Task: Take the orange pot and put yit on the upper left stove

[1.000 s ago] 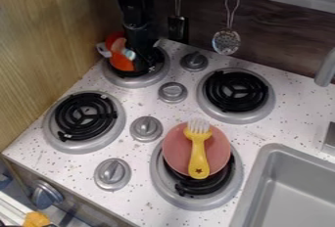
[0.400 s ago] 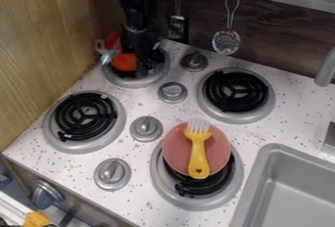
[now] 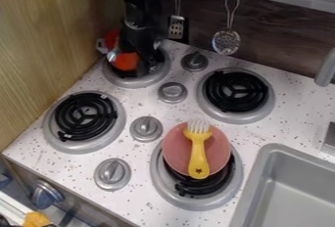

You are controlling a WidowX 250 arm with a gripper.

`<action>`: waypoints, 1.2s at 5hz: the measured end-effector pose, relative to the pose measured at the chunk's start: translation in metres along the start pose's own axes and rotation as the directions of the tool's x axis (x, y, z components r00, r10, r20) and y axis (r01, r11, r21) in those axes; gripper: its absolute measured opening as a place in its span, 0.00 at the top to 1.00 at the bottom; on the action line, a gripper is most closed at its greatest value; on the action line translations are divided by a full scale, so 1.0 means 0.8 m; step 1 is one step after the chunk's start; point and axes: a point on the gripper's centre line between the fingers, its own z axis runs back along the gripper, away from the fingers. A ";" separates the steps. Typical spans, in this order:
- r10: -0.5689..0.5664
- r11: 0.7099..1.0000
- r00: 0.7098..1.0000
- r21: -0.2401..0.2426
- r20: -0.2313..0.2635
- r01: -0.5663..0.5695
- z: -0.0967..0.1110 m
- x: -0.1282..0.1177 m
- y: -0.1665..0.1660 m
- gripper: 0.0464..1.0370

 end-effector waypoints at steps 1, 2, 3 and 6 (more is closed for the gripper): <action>0.089 0.994 0.996 0.066 0.030 -0.091 0.020 -0.009 0.003 0.04; 0.187 0.973 0.981 0.127 0.050 -0.192 0.042 -0.021 0.002 0.04; 0.258 0.941 0.963 0.207 0.083 -0.269 0.072 -0.034 0.002 0.04; 0.467 0.882 0.881 -0.037 -0.072 -0.470 0.110 -0.025 -0.064 0.04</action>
